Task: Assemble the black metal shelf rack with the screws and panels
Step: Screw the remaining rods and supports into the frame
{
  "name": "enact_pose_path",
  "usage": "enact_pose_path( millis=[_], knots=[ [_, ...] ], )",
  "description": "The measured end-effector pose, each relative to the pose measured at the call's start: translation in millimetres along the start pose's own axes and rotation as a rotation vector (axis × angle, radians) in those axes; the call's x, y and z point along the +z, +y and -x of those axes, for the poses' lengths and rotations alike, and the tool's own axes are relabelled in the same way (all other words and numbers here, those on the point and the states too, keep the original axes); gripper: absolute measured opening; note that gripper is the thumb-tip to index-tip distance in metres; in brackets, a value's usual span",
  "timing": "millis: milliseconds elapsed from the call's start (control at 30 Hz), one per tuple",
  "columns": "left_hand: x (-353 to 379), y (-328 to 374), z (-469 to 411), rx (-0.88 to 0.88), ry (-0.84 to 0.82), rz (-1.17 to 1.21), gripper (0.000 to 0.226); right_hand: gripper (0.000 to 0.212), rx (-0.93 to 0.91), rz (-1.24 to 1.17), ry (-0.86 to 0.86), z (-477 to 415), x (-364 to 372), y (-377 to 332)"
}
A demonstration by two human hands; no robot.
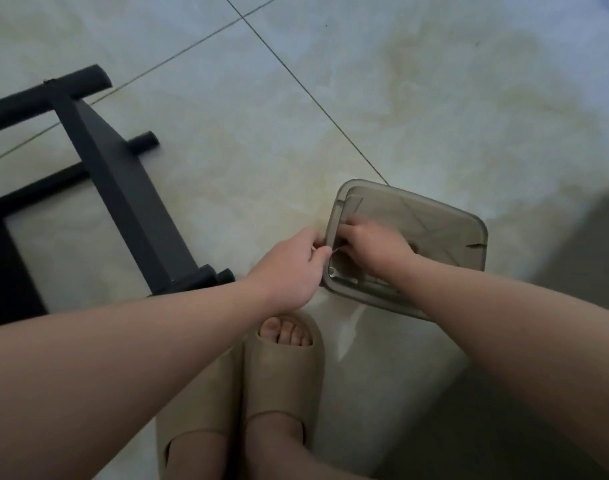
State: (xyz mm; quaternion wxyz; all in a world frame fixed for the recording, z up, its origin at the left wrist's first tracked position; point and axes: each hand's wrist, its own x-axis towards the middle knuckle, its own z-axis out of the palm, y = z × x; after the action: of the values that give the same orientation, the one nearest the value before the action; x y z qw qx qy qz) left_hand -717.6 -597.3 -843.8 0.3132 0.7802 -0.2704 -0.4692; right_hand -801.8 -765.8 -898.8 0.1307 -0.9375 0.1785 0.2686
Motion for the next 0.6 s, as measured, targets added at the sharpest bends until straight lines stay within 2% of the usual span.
enact_pose_path(
  millis=[200, 300, 433, 600],
  knots=[
    [-10.0, 14.7, 5.7, -0.09, -0.029, -0.052, 0.018, 0.022, 0.047, -0.033, -0.046, 20.2, -25.5, 6.1],
    [-14.1, 21.4, 12.7, -0.109, -0.048, -0.046, 0.01, 0.022, 0.069, -0.082, -0.052, 33.1, -35.1, 1.5],
    [-13.8, 21.9, 16.5, -0.125, -0.053, -0.003, 0.018, 0.025, 0.094, -0.127, -0.057, 33.4, -26.2, -14.1],
    [-10.4, 16.0, 12.0, -0.142, -0.053, 0.087, 0.013, 0.023, 0.114, -0.06, -0.074, 19.2, -5.9, -14.4]
  ],
)
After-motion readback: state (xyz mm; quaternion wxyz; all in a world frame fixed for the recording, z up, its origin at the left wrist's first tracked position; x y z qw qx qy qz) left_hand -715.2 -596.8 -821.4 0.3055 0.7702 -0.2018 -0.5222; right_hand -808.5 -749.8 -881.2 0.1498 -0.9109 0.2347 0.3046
